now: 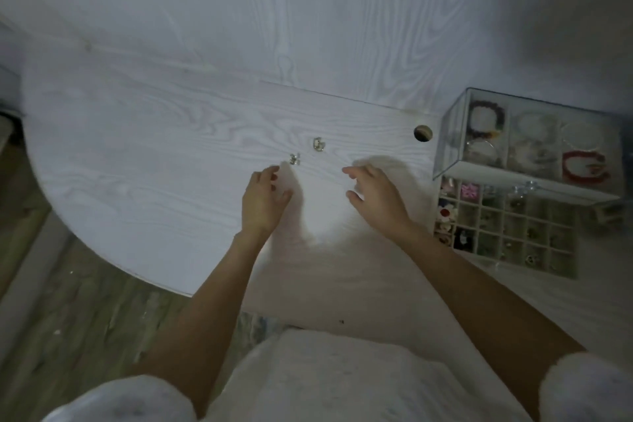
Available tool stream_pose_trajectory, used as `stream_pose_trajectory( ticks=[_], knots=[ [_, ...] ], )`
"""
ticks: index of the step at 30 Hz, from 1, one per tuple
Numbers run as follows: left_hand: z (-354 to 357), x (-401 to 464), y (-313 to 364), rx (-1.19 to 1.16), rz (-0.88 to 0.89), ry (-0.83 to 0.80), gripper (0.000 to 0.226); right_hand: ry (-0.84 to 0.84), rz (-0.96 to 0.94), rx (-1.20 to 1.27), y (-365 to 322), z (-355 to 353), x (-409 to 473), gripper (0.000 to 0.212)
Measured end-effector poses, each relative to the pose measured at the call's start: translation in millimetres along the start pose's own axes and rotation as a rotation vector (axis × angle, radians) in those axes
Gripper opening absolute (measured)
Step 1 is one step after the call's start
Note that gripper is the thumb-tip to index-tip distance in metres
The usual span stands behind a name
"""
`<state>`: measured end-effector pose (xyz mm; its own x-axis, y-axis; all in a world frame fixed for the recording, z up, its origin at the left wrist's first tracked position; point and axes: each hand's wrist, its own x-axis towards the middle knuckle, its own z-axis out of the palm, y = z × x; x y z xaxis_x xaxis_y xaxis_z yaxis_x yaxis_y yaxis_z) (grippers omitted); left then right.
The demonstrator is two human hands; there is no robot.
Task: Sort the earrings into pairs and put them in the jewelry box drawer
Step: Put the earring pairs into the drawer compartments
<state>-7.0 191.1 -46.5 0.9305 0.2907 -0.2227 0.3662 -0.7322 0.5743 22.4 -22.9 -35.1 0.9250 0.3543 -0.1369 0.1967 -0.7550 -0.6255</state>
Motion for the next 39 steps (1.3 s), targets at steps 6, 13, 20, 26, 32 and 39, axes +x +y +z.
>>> stream_pose_trajectory(
  ticks=[6, 13, 20, 26, 32, 39],
  knots=[
    [8, 43, 2, -0.018, 0.060, -0.034, 0.064, 0.000, 0.035, -0.029, -15, 13, 80, 0.047],
    [10, 58, -2, -0.040, 0.150, -0.027, 0.058, -0.078, -0.155, -0.178, -23, 23, 120, 0.033],
    [10, 63, 8, -0.014, 0.253, -0.048, 0.029, 0.009, -0.102, -0.184, -20, 25, 100, 0.012],
    [7, 61, 18, 0.067, 0.315, -0.100, 0.009, 0.035, -0.054, -0.129, -8, 26, 56, 0.005],
    [16, 30, 28, 0.171, 0.348, -0.189, 0.009, 0.104, -0.033, -0.067, 2, 21, -6, 0.007],
    [43, -21, 58, 0.189, 0.433, -0.275, 0.014, 0.204, 0.106, 0.022, 32, 10, -104, 0.006]
  ],
)
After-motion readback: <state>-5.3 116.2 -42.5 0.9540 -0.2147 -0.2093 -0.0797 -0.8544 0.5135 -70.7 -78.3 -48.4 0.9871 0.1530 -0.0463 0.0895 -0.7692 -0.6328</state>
